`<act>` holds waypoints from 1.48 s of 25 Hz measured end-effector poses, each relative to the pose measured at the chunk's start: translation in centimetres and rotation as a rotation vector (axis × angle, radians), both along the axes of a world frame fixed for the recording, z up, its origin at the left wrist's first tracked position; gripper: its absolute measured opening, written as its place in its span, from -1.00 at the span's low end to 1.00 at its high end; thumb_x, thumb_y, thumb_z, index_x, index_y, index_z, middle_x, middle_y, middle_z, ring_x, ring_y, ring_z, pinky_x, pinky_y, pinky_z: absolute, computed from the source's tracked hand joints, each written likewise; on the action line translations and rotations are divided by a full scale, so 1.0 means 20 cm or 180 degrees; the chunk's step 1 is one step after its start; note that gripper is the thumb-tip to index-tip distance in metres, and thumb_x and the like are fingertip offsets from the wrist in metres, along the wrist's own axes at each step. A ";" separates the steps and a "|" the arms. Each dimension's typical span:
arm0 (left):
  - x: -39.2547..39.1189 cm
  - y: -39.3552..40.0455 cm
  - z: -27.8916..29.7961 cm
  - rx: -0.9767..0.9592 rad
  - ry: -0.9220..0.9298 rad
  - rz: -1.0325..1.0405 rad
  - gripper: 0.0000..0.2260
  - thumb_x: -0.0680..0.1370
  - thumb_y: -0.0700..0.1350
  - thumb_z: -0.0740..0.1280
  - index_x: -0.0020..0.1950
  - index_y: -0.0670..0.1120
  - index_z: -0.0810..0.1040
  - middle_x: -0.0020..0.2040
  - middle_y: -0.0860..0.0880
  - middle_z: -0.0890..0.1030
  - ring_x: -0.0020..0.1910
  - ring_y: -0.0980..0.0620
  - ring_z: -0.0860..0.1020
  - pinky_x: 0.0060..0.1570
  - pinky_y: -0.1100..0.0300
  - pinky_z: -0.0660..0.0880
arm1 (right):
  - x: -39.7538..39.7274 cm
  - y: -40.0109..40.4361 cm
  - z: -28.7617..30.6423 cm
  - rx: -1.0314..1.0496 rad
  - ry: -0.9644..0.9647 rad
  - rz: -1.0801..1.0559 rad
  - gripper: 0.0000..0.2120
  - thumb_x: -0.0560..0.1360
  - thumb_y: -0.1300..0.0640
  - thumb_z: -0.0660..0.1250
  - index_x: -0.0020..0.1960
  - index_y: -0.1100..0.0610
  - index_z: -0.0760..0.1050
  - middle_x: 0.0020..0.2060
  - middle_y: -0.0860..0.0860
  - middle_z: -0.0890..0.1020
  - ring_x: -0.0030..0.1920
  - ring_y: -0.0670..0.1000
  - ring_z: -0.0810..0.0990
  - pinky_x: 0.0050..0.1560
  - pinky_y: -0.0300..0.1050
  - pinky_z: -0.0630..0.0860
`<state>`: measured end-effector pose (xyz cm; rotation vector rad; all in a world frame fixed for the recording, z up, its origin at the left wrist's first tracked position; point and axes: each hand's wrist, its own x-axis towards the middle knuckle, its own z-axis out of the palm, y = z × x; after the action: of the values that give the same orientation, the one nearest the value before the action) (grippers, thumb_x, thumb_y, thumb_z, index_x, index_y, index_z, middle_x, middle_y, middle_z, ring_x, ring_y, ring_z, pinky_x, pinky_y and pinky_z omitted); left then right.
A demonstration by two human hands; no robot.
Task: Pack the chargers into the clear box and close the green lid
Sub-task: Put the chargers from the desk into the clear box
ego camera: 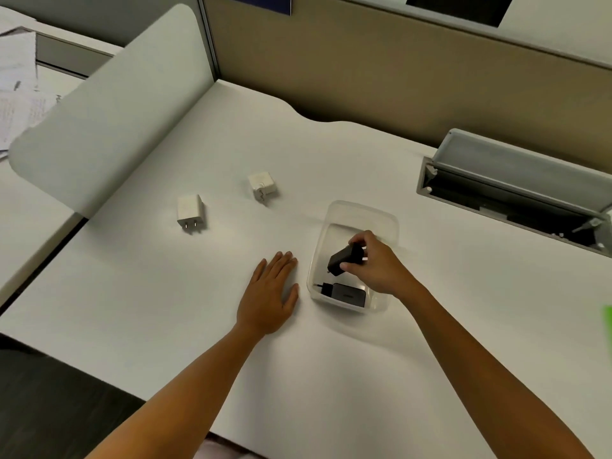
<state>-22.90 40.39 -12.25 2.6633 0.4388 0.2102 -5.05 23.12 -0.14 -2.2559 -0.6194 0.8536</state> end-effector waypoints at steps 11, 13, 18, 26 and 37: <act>0.00 0.00 -0.01 -0.0070 -0.0034 -0.0018 -0.48 0.65 0.11 0.09 0.59 -0.03 0.23 0.59 0.03 0.25 0.60 0.12 0.10 0.59 0.08 0.01 | -0.03 -0.02 -0.05 -0.0859 -0.0331 0.0632 -0.57 0.46 0.23 0.44 0.25 0.09 0.37 0.22 0.07 0.49 0.07 0.07 0.52 -0.03 -0.15 0.45; 0.00 0.00 -0.01 -0.0063 -0.0042 0.0000 -0.48 0.65 0.11 0.09 0.59 -0.03 0.23 0.59 0.03 0.25 0.60 0.12 0.10 0.58 0.08 0.01 | -0.04 0.00 -0.05 -0.1055 -0.0354 0.0700 -0.54 0.49 0.14 0.43 0.34 0.10 0.37 0.27 0.06 0.49 0.17 0.09 0.52 0.10 -0.09 0.47; 0.00 0.00 0.00 -0.0017 0.0003 -0.0033 -0.48 0.65 0.13 0.07 0.59 -0.03 0.22 0.60 0.04 0.22 0.60 0.10 0.10 0.59 0.05 -0.02 | -0.03 0.05 -0.03 -0.1206 -0.0377 0.0648 -0.60 0.55 0.00 0.34 0.34 0.09 0.40 0.28 0.05 0.54 0.24 0.08 0.52 0.20 -0.03 0.47; 0.02 0.29 0.01 0.0096 0.0171 0.0680 -0.46 0.65 0.12 0.05 0.61 -0.03 0.17 0.63 -0.01 0.15 0.62 0.02 0.02 0.59 -0.04 -0.11 | 0.07 0.34 0.14 0.0178 -0.0802 -0.0198 -0.84 0.52 0.03 0.37 0.08 0.03 0.57 -0.08 -0.12 0.64 -0.01 -0.05 0.61 0.04 -0.11 0.55; 0.07 0.40 0.01 0.0133 0.0245 0.0894 -0.45 0.63 0.15 0.02 0.61 0.02 0.14 0.63 0.02 0.13 0.62 0.06 0.00 0.58 -0.09 -0.04 | 0.27 1.16 -0.05 -0.0288 -0.1494 0.1908 -0.37 0.47 0.31 0.35 0.48 0.03 0.26 0.49 0.03 0.28 0.39 0.16 0.37 0.26 0.05 0.42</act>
<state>-21.49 48.29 -12.05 2.6486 0.8428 0.2027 0.38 46.41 -1.06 -2.3970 -1.5531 0.6129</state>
